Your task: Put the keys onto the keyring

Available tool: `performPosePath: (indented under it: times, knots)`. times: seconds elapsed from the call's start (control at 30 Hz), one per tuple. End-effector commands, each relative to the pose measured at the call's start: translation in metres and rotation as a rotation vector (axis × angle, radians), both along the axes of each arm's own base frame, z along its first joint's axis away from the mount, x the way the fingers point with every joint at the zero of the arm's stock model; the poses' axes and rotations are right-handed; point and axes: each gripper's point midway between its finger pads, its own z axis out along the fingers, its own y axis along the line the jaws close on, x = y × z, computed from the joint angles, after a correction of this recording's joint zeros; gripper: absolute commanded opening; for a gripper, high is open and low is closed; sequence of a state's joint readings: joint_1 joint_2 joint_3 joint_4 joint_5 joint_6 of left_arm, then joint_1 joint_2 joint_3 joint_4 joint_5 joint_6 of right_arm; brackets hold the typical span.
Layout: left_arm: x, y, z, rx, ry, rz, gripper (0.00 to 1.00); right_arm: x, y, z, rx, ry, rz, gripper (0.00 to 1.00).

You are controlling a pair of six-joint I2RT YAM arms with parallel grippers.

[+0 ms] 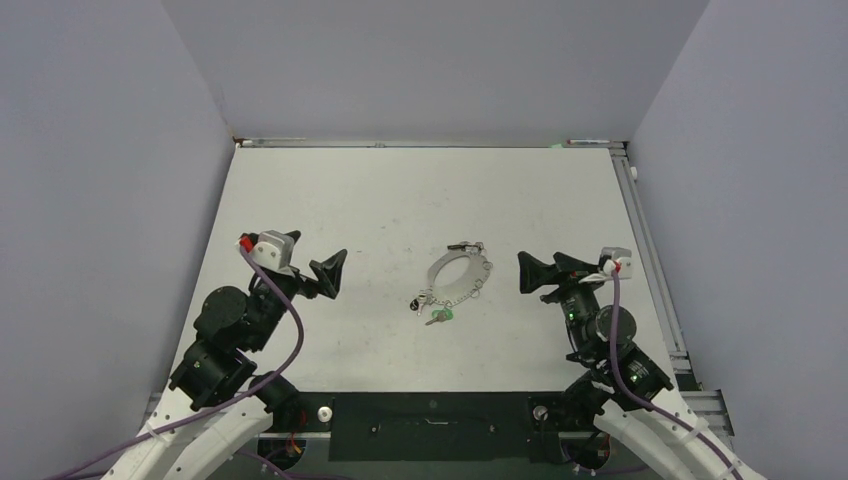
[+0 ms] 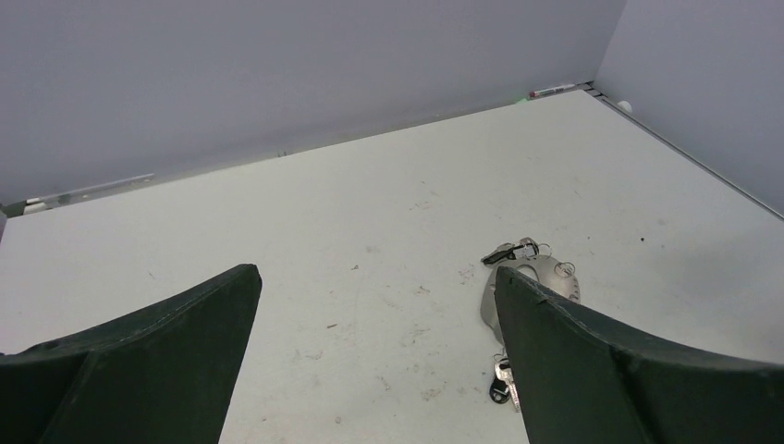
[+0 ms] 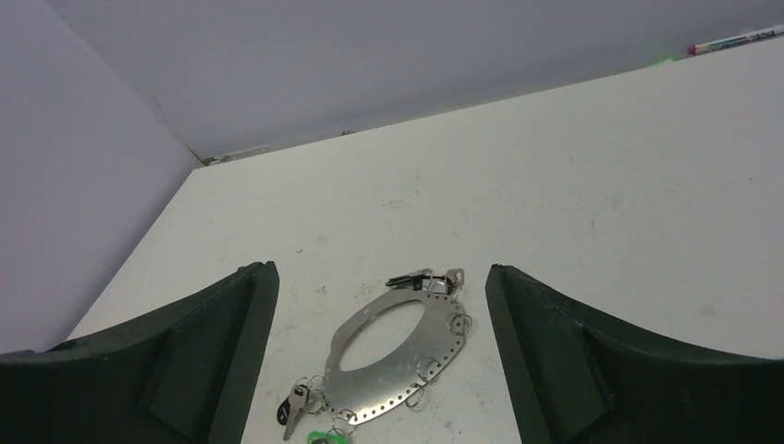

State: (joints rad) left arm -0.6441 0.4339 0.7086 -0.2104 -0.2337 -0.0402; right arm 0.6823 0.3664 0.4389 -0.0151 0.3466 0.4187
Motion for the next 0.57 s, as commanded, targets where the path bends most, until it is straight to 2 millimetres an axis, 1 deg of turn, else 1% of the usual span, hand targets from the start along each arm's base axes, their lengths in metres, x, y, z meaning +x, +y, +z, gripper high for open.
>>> performPosePath:
  times: [0.0,0.17,0.33,0.43,0.53]
  knots:
    - [0.001,0.006,0.01,-0.022,-0.029,0.029,0.96,-0.008,-0.013,-0.007,0.106,0.001,-0.046,0.86]
    - [0.001,0.007,0.009,-0.019,-0.029,0.032,0.96,-0.006,-0.012,-0.006,0.118,0.013,-0.05,0.86]
    - [0.001,0.008,0.009,-0.019,-0.032,0.036,0.96,0.0,-0.009,-0.014,0.087,0.063,-0.067,0.86]
    - [0.001,0.008,0.008,-0.018,-0.031,0.036,0.96,0.001,-0.011,-0.012,0.088,0.051,-0.076,0.86]
    - [0.001,0.008,0.008,-0.017,-0.03,0.038,0.96,0.001,-0.012,-0.013,0.061,0.057,-0.083,0.86]
